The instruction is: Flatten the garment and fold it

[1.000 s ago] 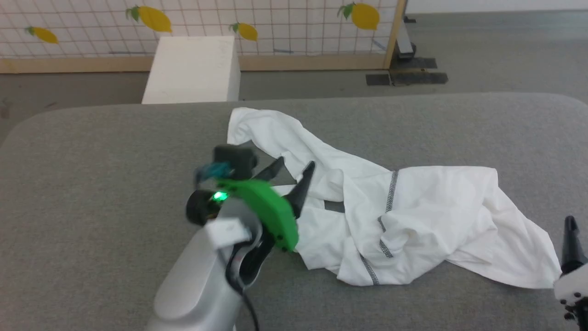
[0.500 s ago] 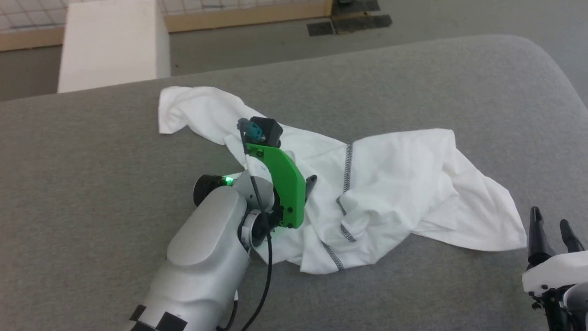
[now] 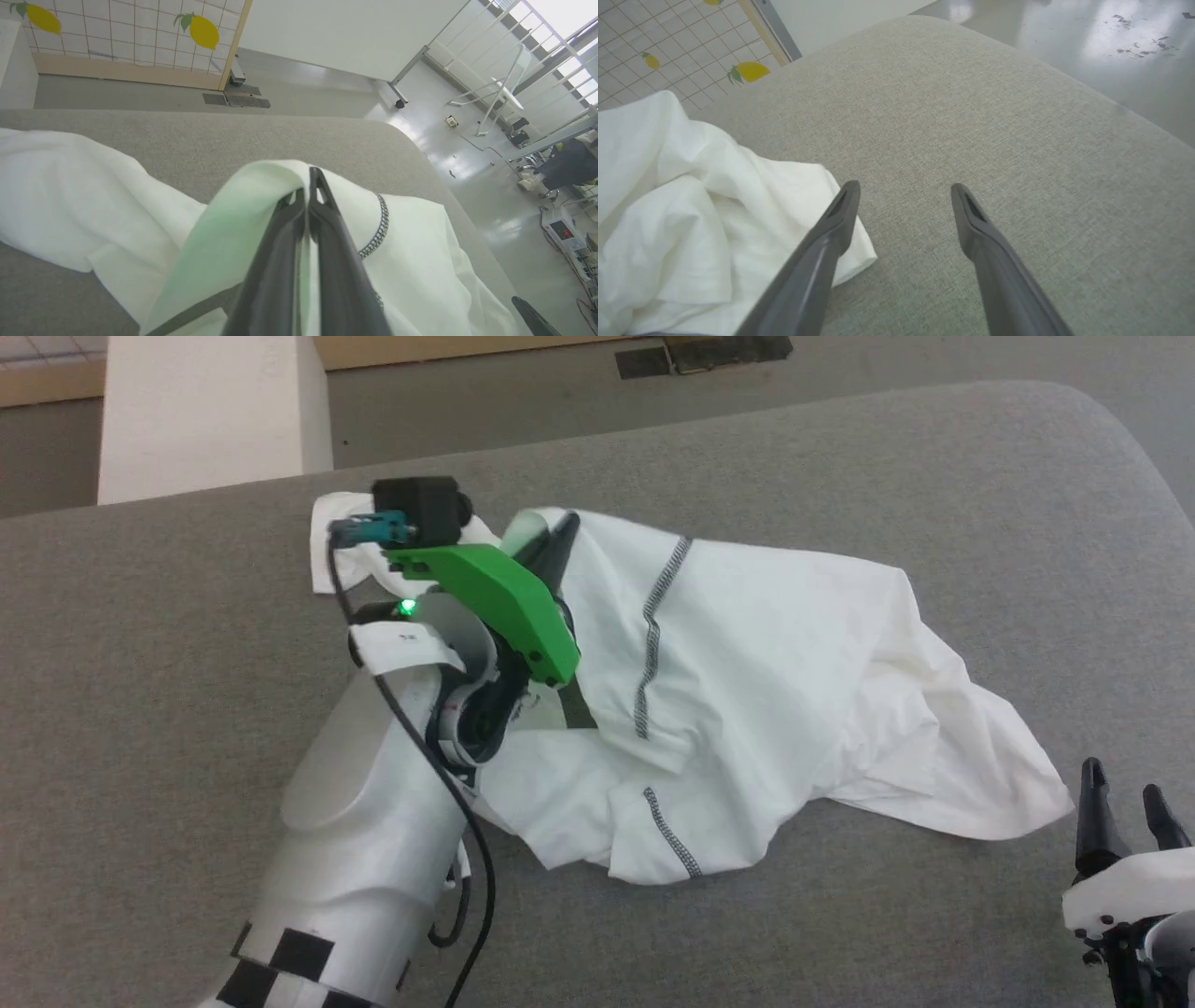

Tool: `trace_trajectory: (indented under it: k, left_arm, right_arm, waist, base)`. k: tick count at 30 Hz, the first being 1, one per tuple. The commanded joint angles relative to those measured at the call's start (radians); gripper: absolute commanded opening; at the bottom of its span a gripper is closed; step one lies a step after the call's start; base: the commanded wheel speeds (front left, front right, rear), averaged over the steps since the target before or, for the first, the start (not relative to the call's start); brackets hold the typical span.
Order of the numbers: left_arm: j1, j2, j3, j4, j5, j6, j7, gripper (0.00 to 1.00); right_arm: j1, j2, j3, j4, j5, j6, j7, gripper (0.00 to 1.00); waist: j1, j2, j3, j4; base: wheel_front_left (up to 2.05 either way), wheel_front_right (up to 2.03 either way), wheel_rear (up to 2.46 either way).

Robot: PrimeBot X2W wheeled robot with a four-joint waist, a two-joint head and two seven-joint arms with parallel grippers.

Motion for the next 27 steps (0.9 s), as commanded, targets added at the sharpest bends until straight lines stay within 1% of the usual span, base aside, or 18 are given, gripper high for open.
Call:
trace_trajectory:
  k: [1, 4, 7, 9, 10, 14, 15, 16, 18, 19, 21, 22, 23, 24, 25, 27]
  left_arm:
    - [-0.007, 0.008, 0.026, -0.029, -0.015, 0.005, -0.03, 0.0]
    - [0.037, 0.04, 0.088, -0.108, -0.035, 0.032, -0.083, 0.0]
    - [0.106, 0.086, 0.167, -0.191, -0.052, 0.081, -0.126, 0.0]
    - [0.171, 0.12, 0.236, -0.254, -0.065, 0.13, -0.156, 0.0]
    - [0.216, 0.139, 0.275, -0.288, -0.07, 0.161, -0.168, 0.0]
    - [0.409, 0.193, 0.399, -0.385, -0.086, 0.274, -0.174, 0.0]
    - [0.456, 0.202, 0.418, -0.395, -0.084, 0.298, -0.169, 0.0]
    - [0.51, 0.205, 0.441, -0.406, -0.09, 0.324, -0.165, 0.0]
    - [0.596, 0.201, 0.461, -0.414, -0.098, 0.355, -0.151, 0.0]
    - [0.625, 0.194, 0.46, -0.416, -0.103, 0.361, -0.141, 0.0]
    - [0.667, 0.181, 0.452, -0.418, -0.117, 0.359, -0.124, 0.0]
    - [0.678, 0.173, 0.45, -0.423, -0.123, 0.353, -0.125, 0.28]
    - [0.681, 0.171, 0.446, -0.43, -0.12, 0.345, -0.134, 0.8]
    - [0.679, 0.172, 0.441, -0.443, -0.109, 0.331, -0.157, 1.0]
    - [0.676, 0.174, 0.436, -0.453, -0.095, 0.319, -0.181, 1.0]
    - [0.669, 0.208, 0.409, -0.475, -0.015, 0.292, -0.258, 1.0]
  right_arm:
    - [-0.009, 0.0, -0.002, 0.002, -0.008, -0.001, 0.001, 1.0]
    - [0.002, 0.0, -0.006, 0.001, -0.017, -0.001, 0.009, 1.0]
    - [0.014, 0.0, -0.008, -0.005, -0.026, -0.001, 0.015, 1.0]
    - [0.018, 0.0, -0.002, -0.009, -0.028, -0.001, 0.02, 1.0]
    - [0.021, 0.0, 0.001, -0.01, -0.027, -0.001, 0.022, 1.0]
    - [0.023, 0.0, 0.019, -0.008, -0.024, -0.001, 0.027, 1.0]
    - [0.023, 0.0, 0.024, -0.006, -0.022, -0.001, 0.027, 1.0]
    - [0.022, 0.0, 0.029, -0.004, -0.02, -0.001, 0.026, 1.0]
    - [0.026, 0.0, 0.039, -0.001, -0.018, -0.001, 0.026, 1.0]
    - [0.028, 0.0, 0.043, 0.001, -0.016, -0.001, 0.026, 1.0]
    - [0.032, 0.0, 0.048, 0.006, -0.019, -0.001, 0.027, 1.0]
    - [0.034, 0.0, 0.05, 0.009, -0.021, -0.001, 0.027, 1.0]
    - [0.034, 0.0, 0.053, 0.009, -0.024, -0.001, 0.027, 1.0]
    - [0.034, 0.0, 0.06, 0.007, -0.026, -0.001, 0.029, 1.0]
    - [0.034, 0.0, 0.067, 0.003, -0.026, -0.001, 0.032, 1.0]
    - [0.032, 0.0, 0.09, -0.01, -0.027, -0.001, 0.042, 1.0]
  waist:
    - [0.0, -0.0001, -0.062, 0.073]
    - [0.0, -0.0001, -0.096, 0.128]
    - [0.0, -0.0001, -0.122, 0.183]
    - [0.0, -0.0001, -0.135, 0.213]
    - [0.0, -0.0001, -0.144, 0.23]
    - [0.0, -0.0001, -0.157, 0.275]
    - [0.0, -0.0001, -0.159, 0.282]
    - [0.0, -0.0001, -0.161, 0.288]
    - [0.0, -0.0001, -0.164, 0.299]
    - [0.0, -0.0001, -0.165, 0.304]
    - [0.0, -0.0001, -0.168, 0.313]
    - [0.0, -0.0001, -0.171, 0.317]
    - [0.0, -0.0001, -0.172, 0.32]
    - [0.0, -0.0001, -0.173, 0.324]
    - [0.0, -0.0001, -0.176, 0.327]
    - [0.0, -0.0001, -0.179, 0.331]
  base:
    - [0.0, 0.0, 0.0]
    - [0.0, 0.0, 0.0]
    - [0.0, 0.0, 0.0]
    - [0.0, 0.0, 0.0]
    - [0.0, 0.0, 0.0]
    - [0.0, 0.0, 0.0]
    - [0.0, 0.0, 0.0]
    - [0.0, 0.0, 0.0]
    - [0.0, 0.0, 0.0]
    - [0.0, 0.0, 0.0]
    - [0.0, 0.0, 0.0]
    - [0.0, 0.0, 0.0]
    - [0.0, 0.0, 0.0]
    - [0.0, 0.0, 0.0]
    - [0.0, 0.0, 0.0]
    - [0.0, 0.0, 0.0]
